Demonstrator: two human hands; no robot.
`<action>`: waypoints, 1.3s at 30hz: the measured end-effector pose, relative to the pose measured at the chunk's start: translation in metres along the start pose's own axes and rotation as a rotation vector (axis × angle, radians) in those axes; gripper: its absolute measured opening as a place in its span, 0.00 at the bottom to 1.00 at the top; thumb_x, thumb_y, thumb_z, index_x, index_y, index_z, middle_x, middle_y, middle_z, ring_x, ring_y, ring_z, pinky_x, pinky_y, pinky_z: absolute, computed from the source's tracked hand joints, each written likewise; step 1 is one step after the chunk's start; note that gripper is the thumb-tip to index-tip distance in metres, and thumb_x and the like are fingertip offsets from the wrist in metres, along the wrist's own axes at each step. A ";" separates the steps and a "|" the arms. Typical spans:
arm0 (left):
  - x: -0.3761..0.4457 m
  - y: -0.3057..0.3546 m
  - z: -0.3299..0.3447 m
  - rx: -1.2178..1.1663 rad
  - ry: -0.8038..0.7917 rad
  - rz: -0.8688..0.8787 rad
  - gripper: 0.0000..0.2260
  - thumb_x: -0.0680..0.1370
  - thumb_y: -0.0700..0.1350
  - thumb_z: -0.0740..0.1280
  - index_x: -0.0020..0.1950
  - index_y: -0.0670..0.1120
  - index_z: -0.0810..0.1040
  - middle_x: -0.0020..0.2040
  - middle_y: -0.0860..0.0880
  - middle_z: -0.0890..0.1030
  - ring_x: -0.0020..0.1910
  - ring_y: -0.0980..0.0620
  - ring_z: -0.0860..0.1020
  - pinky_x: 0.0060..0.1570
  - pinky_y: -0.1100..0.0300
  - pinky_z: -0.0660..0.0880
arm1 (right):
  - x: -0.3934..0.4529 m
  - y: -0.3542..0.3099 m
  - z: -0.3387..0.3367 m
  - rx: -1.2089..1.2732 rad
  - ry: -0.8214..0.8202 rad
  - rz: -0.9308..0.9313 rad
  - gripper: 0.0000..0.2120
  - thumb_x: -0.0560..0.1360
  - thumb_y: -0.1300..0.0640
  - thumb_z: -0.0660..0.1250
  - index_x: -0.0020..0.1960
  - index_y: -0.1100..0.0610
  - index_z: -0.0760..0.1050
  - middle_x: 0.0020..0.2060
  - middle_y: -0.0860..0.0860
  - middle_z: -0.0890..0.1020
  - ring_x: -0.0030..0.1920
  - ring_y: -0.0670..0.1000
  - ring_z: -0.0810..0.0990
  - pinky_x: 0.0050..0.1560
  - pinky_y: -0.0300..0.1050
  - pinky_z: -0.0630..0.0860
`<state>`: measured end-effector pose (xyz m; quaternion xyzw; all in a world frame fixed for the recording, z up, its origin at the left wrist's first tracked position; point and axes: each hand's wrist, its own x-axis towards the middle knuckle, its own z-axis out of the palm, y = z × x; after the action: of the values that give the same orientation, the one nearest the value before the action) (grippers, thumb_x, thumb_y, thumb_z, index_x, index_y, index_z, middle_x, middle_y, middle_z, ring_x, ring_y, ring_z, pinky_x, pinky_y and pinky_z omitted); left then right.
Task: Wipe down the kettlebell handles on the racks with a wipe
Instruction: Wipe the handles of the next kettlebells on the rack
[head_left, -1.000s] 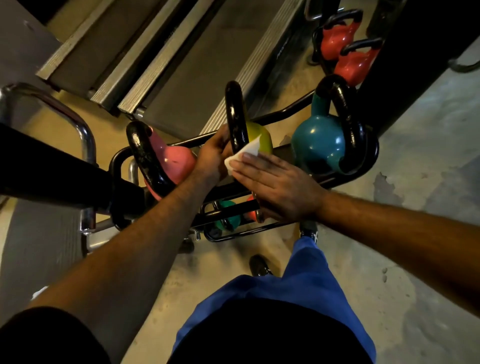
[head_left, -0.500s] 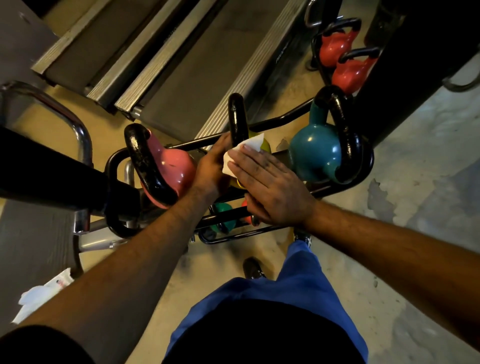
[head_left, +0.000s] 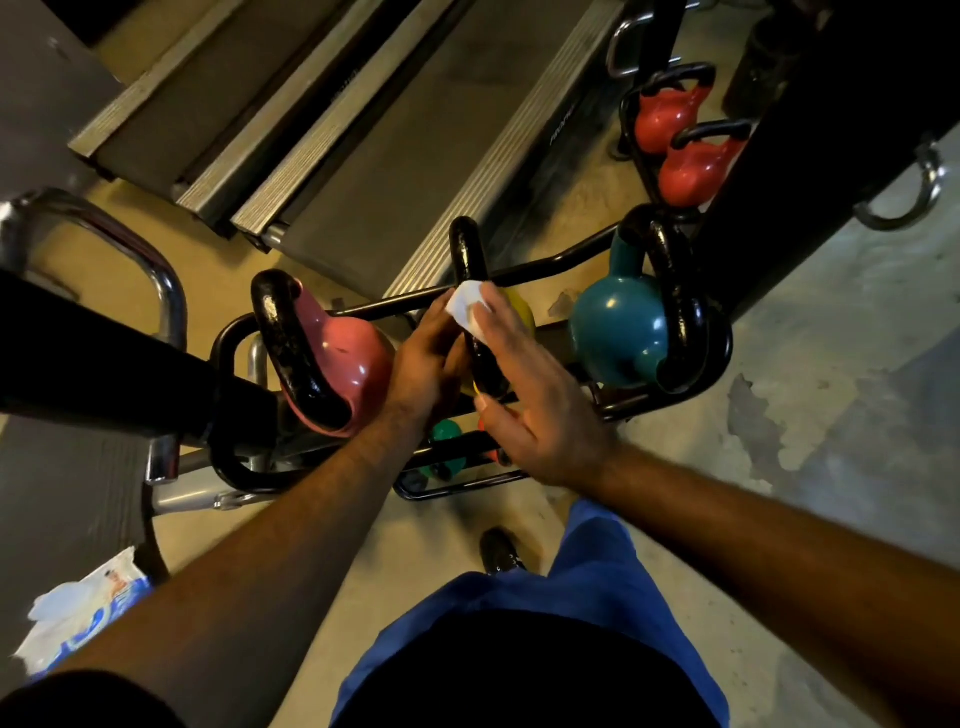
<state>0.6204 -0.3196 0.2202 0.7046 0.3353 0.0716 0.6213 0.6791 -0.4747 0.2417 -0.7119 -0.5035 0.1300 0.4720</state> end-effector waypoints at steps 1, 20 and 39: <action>-0.002 0.002 -0.001 0.035 0.017 0.002 0.25 0.77 0.50 0.63 0.72 0.40 0.70 0.71 0.39 0.72 0.71 0.41 0.71 0.71 0.45 0.68 | -0.006 -0.004 0.004 0.063 0.002 0.035 0.35 0.79 0.57 0.61 0.81 0.63 0.50 0.82 0.56 0.50 0.81 0.51 0.51 0.77 0.50 0.63; 0.012 -0.019 0.000 0.249 0.025 0.248 0.22 0.78 0.54 0.67 0.71 0.60 0.70 0.71 0.45 0.73 0.70 0.43 0.72 0.66 0.35 0.70 | 0.035 -0.022 -0.028 0.833 0.011 0.687 0.17 0.80 0.58 0.56 0.63 0.52 0.79 0.56 0.59 0.83 0.61 0.59 0.80 0.66 0.62 0.74; 0.005 -0.013 0.014 0.023 0.084 0.231 0.23 0.73 0.53 0.65 0.69 0.60 0.72 0.65 0.42 0.77 0.64 0.38 0.76 0.63 0.34 0.72 | 0.084 -0.019 -0.051 1.100 0.018 0.926 0.21 0.77 0.50 0.64 0.63 0.63 0.77 0.48 0.55 0.82 0.46 0.52 0.81 0.46 0.45 0.80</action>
<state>0.6268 -0.3283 0.2030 0.7420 0.2781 0.1683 0.5862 0.7401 -0.4308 0.3079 -0.5124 -0.0072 0.5458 0.6630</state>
